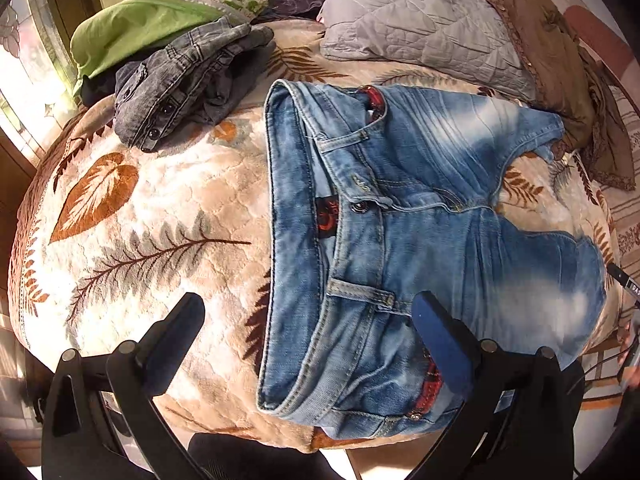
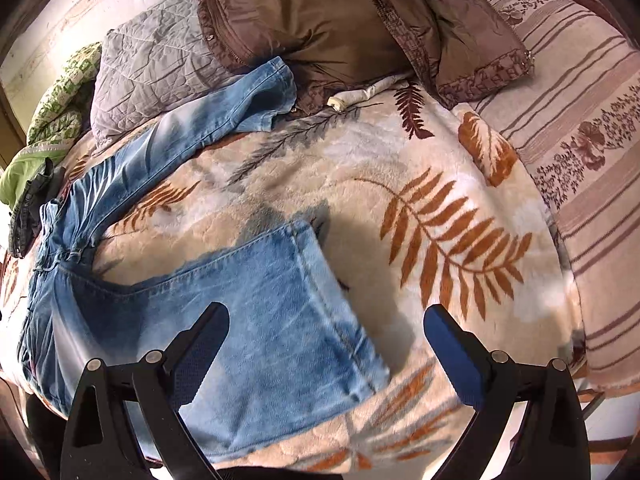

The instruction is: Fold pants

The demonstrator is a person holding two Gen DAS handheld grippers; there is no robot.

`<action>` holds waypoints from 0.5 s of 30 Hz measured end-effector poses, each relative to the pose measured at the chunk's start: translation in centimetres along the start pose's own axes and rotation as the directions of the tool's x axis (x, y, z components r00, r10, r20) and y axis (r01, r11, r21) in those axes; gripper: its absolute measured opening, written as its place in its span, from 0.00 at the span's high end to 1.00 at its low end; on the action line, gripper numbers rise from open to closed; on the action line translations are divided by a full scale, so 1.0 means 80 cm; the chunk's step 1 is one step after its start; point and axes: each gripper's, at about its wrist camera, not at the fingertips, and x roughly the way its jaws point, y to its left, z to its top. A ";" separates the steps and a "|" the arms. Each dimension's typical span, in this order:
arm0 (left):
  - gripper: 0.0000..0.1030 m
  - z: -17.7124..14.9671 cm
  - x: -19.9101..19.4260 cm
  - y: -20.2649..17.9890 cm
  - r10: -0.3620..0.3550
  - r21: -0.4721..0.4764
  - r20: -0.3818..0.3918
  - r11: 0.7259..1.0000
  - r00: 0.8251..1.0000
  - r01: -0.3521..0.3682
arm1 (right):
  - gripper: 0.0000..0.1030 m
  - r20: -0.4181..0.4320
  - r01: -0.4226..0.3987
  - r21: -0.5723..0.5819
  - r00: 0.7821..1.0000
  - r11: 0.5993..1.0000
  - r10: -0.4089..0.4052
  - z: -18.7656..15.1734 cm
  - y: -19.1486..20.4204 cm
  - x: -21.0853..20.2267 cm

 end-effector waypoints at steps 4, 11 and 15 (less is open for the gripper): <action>0.00 0.005 0.036 0.028 -0.073 -0.098 -0.106 0.993 0.992 0.063 | 0.06 -0.106 -0.089 0.010 0.990 0.996 0.090 0.018 -0.002 0.053; 0.27 -0.046 0.075 0.015 -0.337 -0.188 -0.184 0.934 0.923 0.303 | 0.89 -0.096 -0.194 -0.050 0.977 0.980 0.189 0.015 0.007 0.060; 0.68 -0.056 0.040 -0.002 -0.296 -0.124 -0.121 0.952 0.947 0.281 | 0.92 0.038 -0.189 -0.066 0.981 0.980 0.192 0.017 -0.007 0.001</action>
